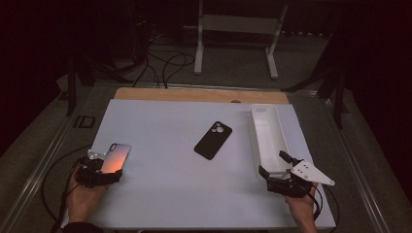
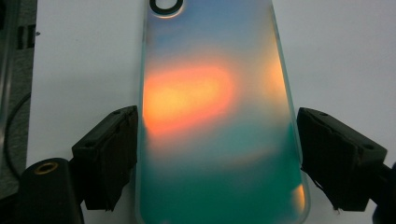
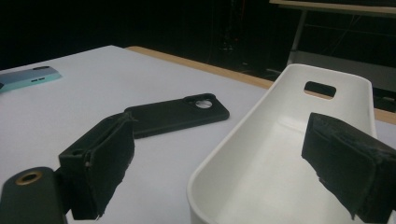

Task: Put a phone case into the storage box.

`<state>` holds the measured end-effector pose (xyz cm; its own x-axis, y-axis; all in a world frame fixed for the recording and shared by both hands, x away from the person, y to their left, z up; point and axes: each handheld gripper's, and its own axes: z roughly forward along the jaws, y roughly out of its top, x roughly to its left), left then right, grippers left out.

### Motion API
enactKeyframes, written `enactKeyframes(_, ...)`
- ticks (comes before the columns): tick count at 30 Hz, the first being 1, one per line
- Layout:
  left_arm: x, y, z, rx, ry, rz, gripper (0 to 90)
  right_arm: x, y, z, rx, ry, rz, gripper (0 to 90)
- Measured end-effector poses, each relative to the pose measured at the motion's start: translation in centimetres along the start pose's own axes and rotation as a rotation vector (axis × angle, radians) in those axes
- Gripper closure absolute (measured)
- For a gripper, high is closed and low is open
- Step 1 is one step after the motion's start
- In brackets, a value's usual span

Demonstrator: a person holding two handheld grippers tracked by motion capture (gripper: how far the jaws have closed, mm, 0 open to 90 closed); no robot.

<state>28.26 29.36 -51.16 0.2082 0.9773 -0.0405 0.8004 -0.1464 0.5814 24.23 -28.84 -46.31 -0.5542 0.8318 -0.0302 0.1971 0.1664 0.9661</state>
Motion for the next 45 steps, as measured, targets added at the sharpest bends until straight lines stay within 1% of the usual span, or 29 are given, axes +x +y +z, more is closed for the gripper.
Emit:
enactKeyframes(1,-0.2,0.2,-0.4,-0.017,0.001,0.006,16.4,0.0,0.0,0.0,0.000,0.000,0.000,9.3)
enactKeyframes(5,-0.6,0.6,-1.2,-0.044,-0.011,0.024,16.6,0.1,0.1,0.0,0.005,0.003,-0.003,9.3)
enactKeyframes(7,-0.9,0.8,-1.5,-0.062,-0.004,0.033,16.7,0.1,0.1,0.1,0.003,0.003,-0.005,9.3)
enactKeyframes(9,-1.0,0.9,-1.6,-0.070,-0.005,0.031,16.8,0.1,0.1,0.1,0.003,0.003,-0.006,9.3)
enactKeyframes(10,-1.1,1.1,-1.8,-0.082,-0.014,0.034,16.8,0.1,0.1,0.1,0.002,0.003,-0.006,9.3)
enactKeyframes(15,-1.6,1.5,-2.3,-0.103,-0.028,0.041,16.8,0.1,0.2,0.0,-0.001,0.003,-0.004,9.3)
enactKeyframes(18,-2.2,1.9,-2.9,-0.126,-0.055,0.056,16.8,0.0,0.3,0.1,0.000,0.008,0.001,9.3)
enactKeyframes(19,-2.6,2.1,-3.2,-0.140,-0.065,0.068,16.8,0.0,0.3,0.1,0.002,0.010,0.000,9.3)
enactKeyframes(21,-2.6,2.1,-3.2,-0.140,-0.065,0.068,16.8,0.1,0.4,0.2,0.002,0.015,0.000,9.3)
enactKeyframes(22,-3.2,2.6,-3.6,-0.158,-0.083,0.080,16.8,0.1,0.4,0.3,0.000,0.028,0.015,9.3)
enactKeyframes(26,-4.2,3.3,-4.1,-0.183,-0.109,0.107,16.8,0.0,0.7,0.5,0.003,0.045,0.028,9.3)
enactKeyframes(30,-5.7,4.1,-4.6,-0.212,-0.139,0.150,16.8,0.0,1.0,0.9,0.015,0.068,0.042,9.2)
enactKeyframes(31,-6.2,4.3,-4.8,-0.222,-0.149,0.167,16.8,0.0,1.1,0.9,0.016,0.074,0.047,9.3)
enactKeyframes(34,-7.5,4.8,-5.1,-0.234,-0.168,0.205,16.8,0.0,1.4,1.2,0.023,0.087,0.061,9.2)
enactKeyframes(35,-7.5,4.8,-5.1,-0.234,-0.168,0.205,16.8,0.0,1.4,1.3,0.022,0.093,0.065,9.2)
enactKeyframes(36,-8.6,5.1,-5.3,-0.239,-0.179,0.235,16.8,0.0,1.6,1.4,0.024,0.102,0.074,9.2)
enactKeyframes(37,-8.6,5.1,-5.3,-0.239,-0.179,0.235,16.8,0.0,1.7,1.5,0.029,0.111,0.083,9.2)
enactKeyframes(38,-9.4,5.5,-5.5,-0.248,-0.190,0.256,16.8,0.0,1.8,1.7,0.031,0.122,0.094,9.2)
enactKeyframes(43,-11.0,6.4,-5.8,-0.270,-0.236,0.284,16.8,0.1,2.5,2.5,0.043,0.156,0.125,9.2)
enactKeyframes(44,-11.3,6.5,-5.8,-0.271,-0.240,0.289,16.8,0.2,2.7,2.8,0.044,0.168,0.130,9.2)
enactKeyframes(45,-11.3,6.5,-5.8,-0.271,-0.240,0.289,16.8,0.2,2.7,2.8,0.044,0.168,0.130,9.2)
